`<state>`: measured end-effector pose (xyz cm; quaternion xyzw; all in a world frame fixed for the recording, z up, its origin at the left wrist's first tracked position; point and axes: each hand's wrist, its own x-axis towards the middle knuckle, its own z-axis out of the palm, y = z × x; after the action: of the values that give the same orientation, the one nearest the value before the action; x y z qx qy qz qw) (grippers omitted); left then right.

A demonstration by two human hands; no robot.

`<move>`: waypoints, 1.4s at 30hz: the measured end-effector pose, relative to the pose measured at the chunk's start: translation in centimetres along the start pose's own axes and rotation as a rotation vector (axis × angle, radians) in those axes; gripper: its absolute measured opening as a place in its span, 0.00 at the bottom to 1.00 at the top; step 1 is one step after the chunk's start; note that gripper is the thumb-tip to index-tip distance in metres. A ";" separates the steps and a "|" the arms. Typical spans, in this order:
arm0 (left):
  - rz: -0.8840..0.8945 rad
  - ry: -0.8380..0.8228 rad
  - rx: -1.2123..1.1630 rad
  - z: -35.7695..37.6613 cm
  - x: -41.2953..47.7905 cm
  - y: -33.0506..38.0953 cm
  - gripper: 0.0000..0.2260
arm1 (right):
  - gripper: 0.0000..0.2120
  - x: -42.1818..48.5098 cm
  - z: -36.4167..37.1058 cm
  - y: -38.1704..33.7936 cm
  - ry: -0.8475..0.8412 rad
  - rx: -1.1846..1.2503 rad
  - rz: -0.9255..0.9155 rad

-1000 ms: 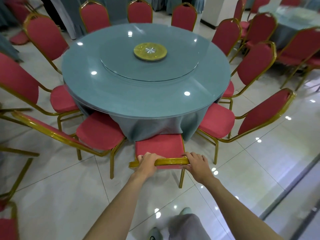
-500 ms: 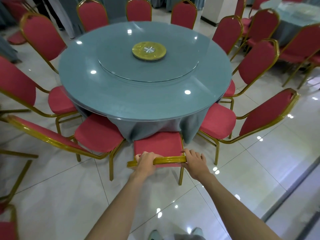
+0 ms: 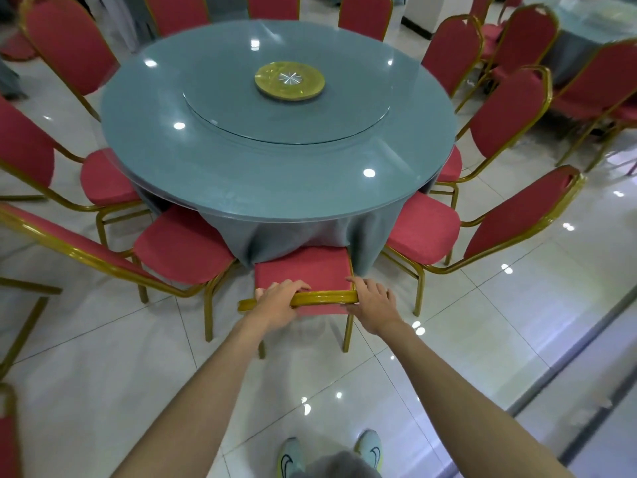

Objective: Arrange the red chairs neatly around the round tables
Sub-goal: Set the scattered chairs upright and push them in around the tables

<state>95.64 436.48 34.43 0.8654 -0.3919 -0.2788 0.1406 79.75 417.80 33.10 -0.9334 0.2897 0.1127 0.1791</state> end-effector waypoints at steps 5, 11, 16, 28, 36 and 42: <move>0.008 0.128 0.020 0.6 -2.3 2.5 0.21 | 0.27 -2.9 -0.8 2.2 0.043 0.310 0.009; 0.082 0.257 0.067 2.4 -2.9 8.7 0.20 | 0.18 -9.1 -4.6 7.6 0.051 0.629 0.092; 0.168 0.257 -0.019 3.7 0.0 14.3 0.11 | 0.09 -9.7 -6.9 13.7 0.081 0.791 0.111; 0.016 0.237 -0.668 8.5 9.5 30.0 0.12 | 0.09 -9.1 -15.4 31.9 0.276 1.115 0.241; 0.112 0.179 -0.748 7.4 15.0 40.0 0.10 | 0.09 -6.8 -21.2 41.1 0.342 1.116 0.259; 0.145 0.151 -0.759 7.3 21.1 45.7 0.11 | 0.09 -2.8 -25.7 45.5 0.338 1.068 0.193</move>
<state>75.24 390.42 41.84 0.7400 -0.3098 -0.3286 0.4985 53.79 373.95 45.16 -0.6877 0.4150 -0.1848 0.5664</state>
